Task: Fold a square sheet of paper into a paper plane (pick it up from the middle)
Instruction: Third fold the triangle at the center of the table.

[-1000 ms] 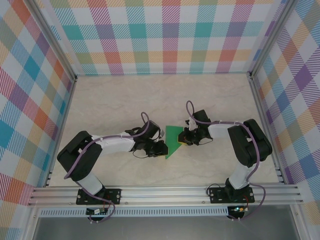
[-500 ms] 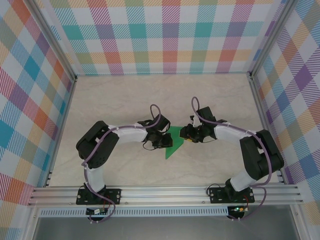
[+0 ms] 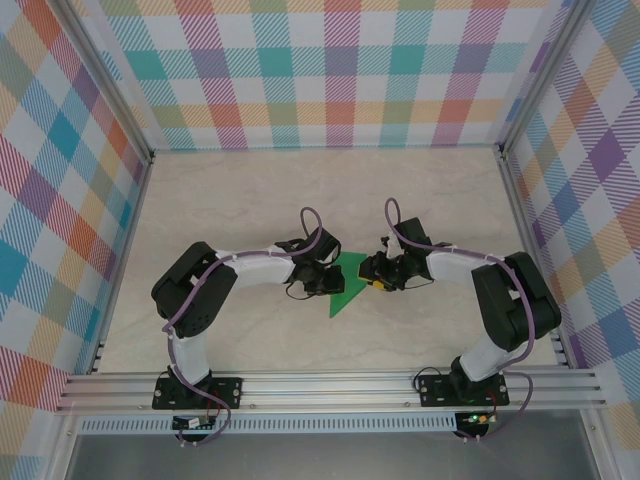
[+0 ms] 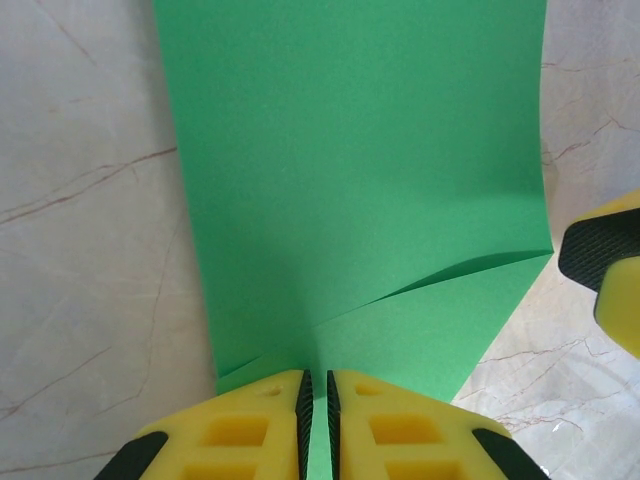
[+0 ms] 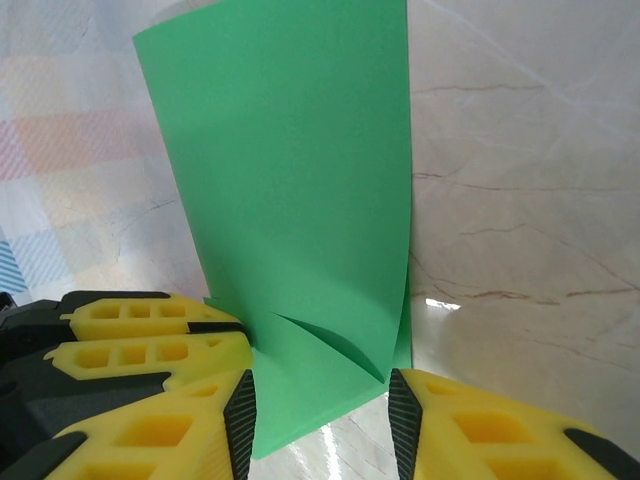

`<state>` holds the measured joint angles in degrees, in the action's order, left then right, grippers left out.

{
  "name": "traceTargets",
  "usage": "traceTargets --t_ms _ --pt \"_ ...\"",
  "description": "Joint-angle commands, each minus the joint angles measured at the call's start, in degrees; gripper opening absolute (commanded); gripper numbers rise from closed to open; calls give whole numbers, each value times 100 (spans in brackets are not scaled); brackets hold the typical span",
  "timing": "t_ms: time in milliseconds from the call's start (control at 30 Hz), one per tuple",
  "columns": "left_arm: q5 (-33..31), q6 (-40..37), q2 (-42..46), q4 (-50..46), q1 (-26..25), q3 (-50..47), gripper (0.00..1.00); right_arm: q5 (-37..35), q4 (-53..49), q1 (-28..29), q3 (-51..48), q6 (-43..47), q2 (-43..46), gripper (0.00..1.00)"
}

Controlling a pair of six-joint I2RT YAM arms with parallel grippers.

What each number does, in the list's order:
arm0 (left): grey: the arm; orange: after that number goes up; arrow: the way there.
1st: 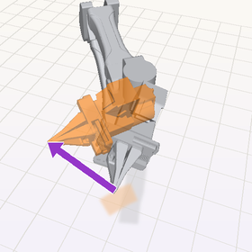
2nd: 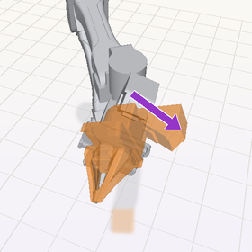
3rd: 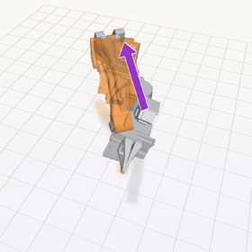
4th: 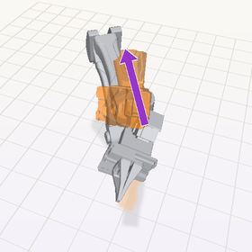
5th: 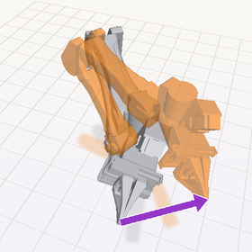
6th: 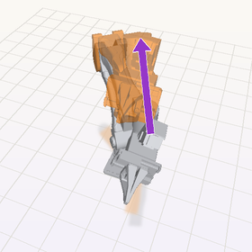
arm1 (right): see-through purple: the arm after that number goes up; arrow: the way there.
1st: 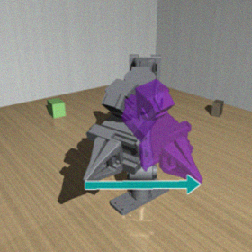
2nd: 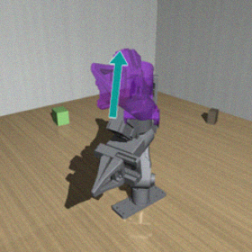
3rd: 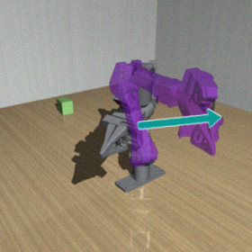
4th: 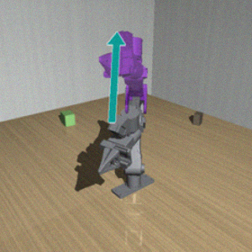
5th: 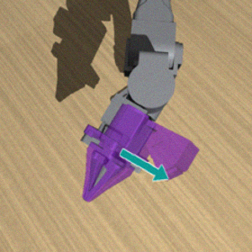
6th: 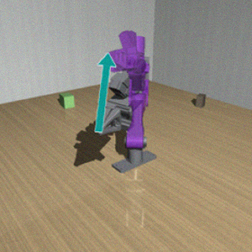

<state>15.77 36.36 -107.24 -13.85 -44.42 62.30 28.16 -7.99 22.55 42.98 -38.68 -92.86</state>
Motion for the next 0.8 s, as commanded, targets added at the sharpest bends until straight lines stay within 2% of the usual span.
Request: traceTargets --t_ms 0,333,600,700,767 --pt "-89 -62 98 -259 74 -104 16 19 144 9 -52 -259 -1 43" --pt "-22 -59 -10 -263 69 -124 16 403 504 7 -26 -484 -417 38" --pt "37 -64 0 -252 70 -131 17 532 585 4 9 -369 -444 25" --pt "45 -78 136 -259 67 -155 21 574 540 4 61 -289 -467 18" --pt "46 -122 297 -255 49 -143 28 611 538 4 54 -255 -470 15"
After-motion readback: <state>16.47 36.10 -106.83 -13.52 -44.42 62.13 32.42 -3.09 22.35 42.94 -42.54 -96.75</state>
